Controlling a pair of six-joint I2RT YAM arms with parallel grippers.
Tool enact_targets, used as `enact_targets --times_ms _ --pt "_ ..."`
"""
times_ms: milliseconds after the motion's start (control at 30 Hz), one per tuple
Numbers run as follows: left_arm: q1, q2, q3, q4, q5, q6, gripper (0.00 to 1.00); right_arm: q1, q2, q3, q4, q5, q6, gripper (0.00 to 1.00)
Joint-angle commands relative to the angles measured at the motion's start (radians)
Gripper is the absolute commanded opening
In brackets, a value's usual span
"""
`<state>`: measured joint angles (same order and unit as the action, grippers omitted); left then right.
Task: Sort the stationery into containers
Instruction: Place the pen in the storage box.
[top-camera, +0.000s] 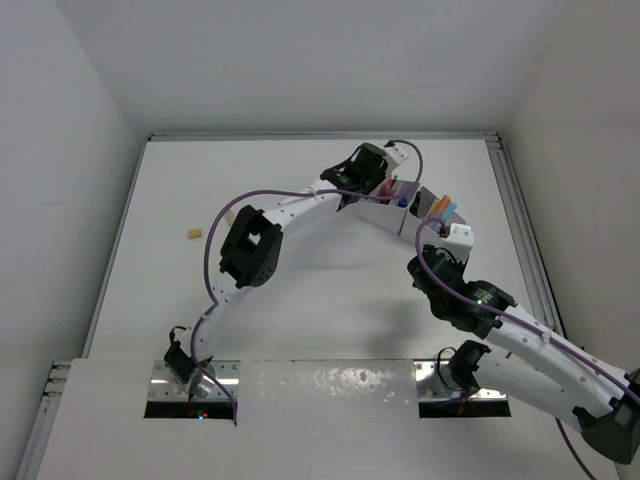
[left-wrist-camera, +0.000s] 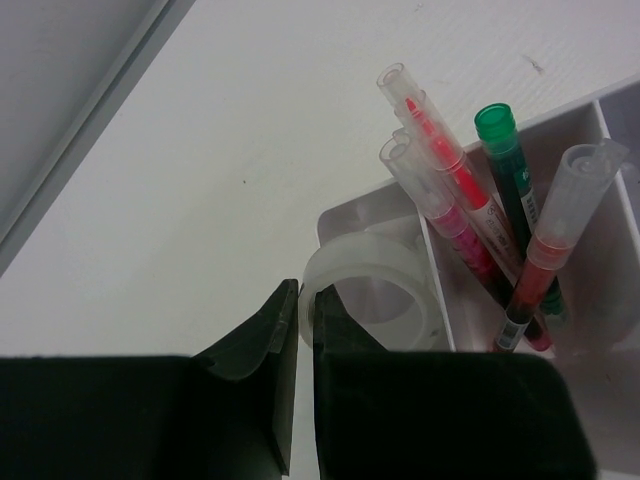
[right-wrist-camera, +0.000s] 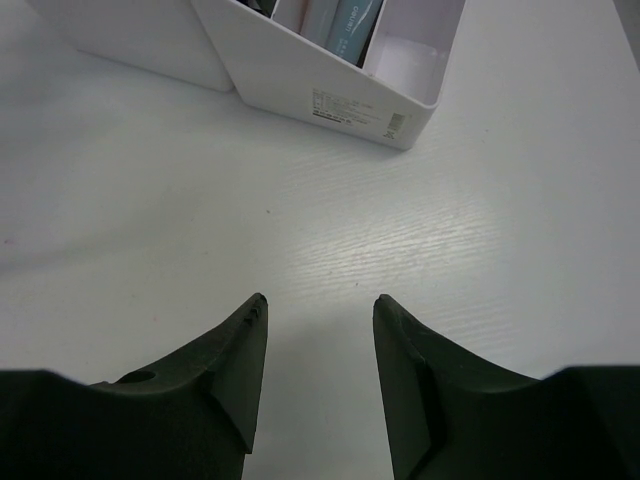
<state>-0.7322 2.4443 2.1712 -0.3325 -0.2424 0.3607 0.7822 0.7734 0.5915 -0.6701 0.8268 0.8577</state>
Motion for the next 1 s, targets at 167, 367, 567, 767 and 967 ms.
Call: enact_targets --times_ms 167,367,567,767,967 --pt "-0.022 0.021 0.024 0.029 -0.051 -0.009 0.22 0.0 0.001 0.039 -0.005 0.025 -0.009 0.46" --pt "-0.026 0.024 0.025 0.035 -0.072 0.006 0.27 0.002 -0.005 0.042 -0.009 0.023 -0.009 0.46" --pt "-0.03 0.012 0.051 0.021 -0.04 0.0 0.38 0.0 -0.017 0.037 -0.017 0.026 -0.005 0.46" --pt "-0.035 0.005 0.125 -0.011 -0.008 -0.019 0.67 0.002 -0.017 0.039 -0.02 0.026 -0.005 0.46" --pt "-0.021 -0.019 0.2 -0.033 -0.03 -0.012 0.77 0.002 -0.025 0.047 -0.025 0.028 -0.003 0.46"
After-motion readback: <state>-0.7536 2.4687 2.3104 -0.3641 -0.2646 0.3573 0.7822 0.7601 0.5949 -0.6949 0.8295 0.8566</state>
